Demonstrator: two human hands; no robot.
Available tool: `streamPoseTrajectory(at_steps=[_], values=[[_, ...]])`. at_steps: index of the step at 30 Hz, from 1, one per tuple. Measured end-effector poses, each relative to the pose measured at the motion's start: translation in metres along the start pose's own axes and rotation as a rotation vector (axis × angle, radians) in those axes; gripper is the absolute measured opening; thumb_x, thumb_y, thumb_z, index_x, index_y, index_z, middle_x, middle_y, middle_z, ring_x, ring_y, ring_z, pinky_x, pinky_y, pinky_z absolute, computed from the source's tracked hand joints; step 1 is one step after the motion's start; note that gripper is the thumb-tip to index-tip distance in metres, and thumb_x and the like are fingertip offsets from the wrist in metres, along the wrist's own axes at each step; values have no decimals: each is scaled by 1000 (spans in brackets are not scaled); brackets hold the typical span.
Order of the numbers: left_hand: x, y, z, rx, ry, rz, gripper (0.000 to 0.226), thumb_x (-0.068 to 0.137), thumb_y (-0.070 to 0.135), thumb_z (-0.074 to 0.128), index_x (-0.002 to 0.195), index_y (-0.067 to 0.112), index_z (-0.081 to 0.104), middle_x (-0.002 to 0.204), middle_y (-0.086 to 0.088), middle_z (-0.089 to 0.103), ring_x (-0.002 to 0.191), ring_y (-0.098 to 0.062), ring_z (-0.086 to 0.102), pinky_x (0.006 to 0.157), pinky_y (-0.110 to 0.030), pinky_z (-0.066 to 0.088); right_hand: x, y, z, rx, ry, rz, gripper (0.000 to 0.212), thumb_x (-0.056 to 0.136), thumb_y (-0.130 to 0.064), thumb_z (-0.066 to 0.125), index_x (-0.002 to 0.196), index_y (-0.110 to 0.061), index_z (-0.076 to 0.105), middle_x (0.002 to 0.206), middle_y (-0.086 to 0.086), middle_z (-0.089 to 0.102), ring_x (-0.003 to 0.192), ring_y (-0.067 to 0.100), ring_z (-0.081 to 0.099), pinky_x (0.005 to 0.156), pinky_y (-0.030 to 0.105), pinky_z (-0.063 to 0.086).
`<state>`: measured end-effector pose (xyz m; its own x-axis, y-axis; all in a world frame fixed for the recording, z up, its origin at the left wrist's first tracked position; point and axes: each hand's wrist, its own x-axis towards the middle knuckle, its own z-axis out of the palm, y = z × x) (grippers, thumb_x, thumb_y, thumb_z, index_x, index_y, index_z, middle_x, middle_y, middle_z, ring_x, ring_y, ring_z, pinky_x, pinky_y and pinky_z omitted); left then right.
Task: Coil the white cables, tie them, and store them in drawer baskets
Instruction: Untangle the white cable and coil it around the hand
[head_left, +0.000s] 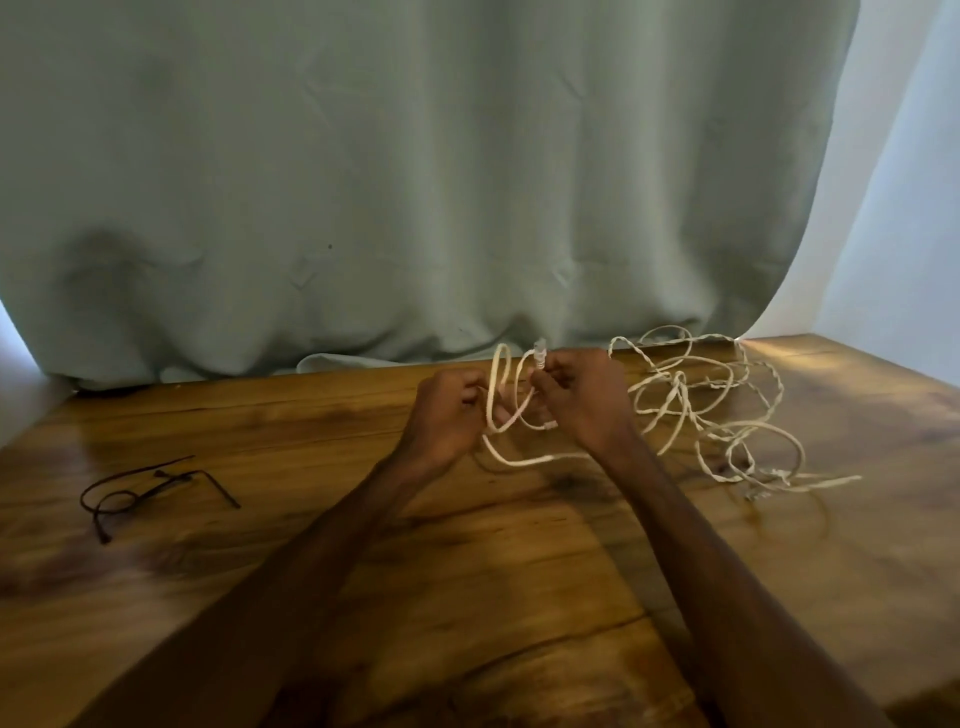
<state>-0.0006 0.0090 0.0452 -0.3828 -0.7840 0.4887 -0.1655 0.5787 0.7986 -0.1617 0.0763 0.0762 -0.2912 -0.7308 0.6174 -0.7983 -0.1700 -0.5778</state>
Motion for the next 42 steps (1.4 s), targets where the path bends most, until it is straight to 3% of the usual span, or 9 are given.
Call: streamPoseTrajectory(at_steps=[5, 9, 12, 18, 22, 26, 33, 38, 42], values=[[14, -12, -25, -83, 293, -237, 9, 97, 12, 66, 96, 6, 73, 75, -5, 77, 50, -10, 67, 47, -22, 51, 9, 27, -31, -130, 237, 60, 23, 99, -25, 61, 88, -12, 76, 73, 6, 75, 65, 25, 69, 64, 37, 52], [17, -25, -42, -87, 230, -350, 10, 88, 15, 79, 93, 9, 73, 74, -7, 78, 49, -11, 65, 47, -23, 49, 11, 36, -46, -169, 378, 120, 22, 100, -20, 60, 92, -7, 76, 74, 11, 73, 63, 26, 62, 56, 27, 34], [14, -25, -40, -125, 80, -349, 9, 91, 14, 75, 98, 8, 74, 79, -8, 78, 56, -16, 66, 51, -26, 50, 7, 25, -31, 6, 95, 159, 23, 101, -19, 62, 88, -9, 78, 62, 3, 69, 51, 16, 62, 49, 8, 38], [10, -8, -45, -362, -124, -447, 21, 95, 24, 68, 98, 5, 79, 70, -3, 69, 54, -12, 60, 51, -23, 52, -4, 2, -4, 177, -420, 115, 12, 96, -8, 68, 93, -8, 79, 87, 6, 79, 71, 20, 74, 59, 29, 58], [15, -17, -59, -614, -278, -463, 20, 91, 33, 72, 87, 15, 80, 67, 0, 51, 54, -13, 46, 49, -21, 40, 5, 19, -23, -117, 17, 70, 15, 87, -13, 69, 94, -20, 80, 90, -3, 78, 81, 11, 70, 76, 25, 54], [22, -22, -63, -840, -454, -536, 47, 56, 47, 98, 71, 13, 69, 52, 4, 41, 41, -12, 41, 40, -22, 36, 15, 58, -61, -401, 239, 221, 35, 74, -29, 69, 108, -22, 75, 108, 9, 74, 109, 33, 64, 94, 39, 51], [17, 0, -62, -227, -366, -359, 65, 55, 84, 76, 71, 21, 78, 85, -18, 76, 62, -15, 63, 61, -23, 52, 17, 86, -73, -320, -124, 315, 25, 88, -47, 74, 102, -27, 79, 102, 7, 77, 99, 29, 70, 82, 35, 53], [30, 21, -65, 227, -367, -156, 24, 95, 40, 69, 101, 21, 82, 99, 1, 80, 96, -17, 75, 96, -37, 57, 22, 85, -73, -300, -191, 269, 25, 86, -32, 77, 108, -20, 78, 89, 3, 74, 90, 24, 70, 76, 34, 52], [53, 43, -44, 391, -88, 31, 16, 94, 27, 71, 108, 24, 78, 102, 8, 76, 93, -6, 68, 87, -29, 56, 22, 87, -66, -371, -275, 244, 49, 82, -21, 74, 130, -19, 67, 107, 12, 74, 106, 34, 68, 89, 40, 54]])
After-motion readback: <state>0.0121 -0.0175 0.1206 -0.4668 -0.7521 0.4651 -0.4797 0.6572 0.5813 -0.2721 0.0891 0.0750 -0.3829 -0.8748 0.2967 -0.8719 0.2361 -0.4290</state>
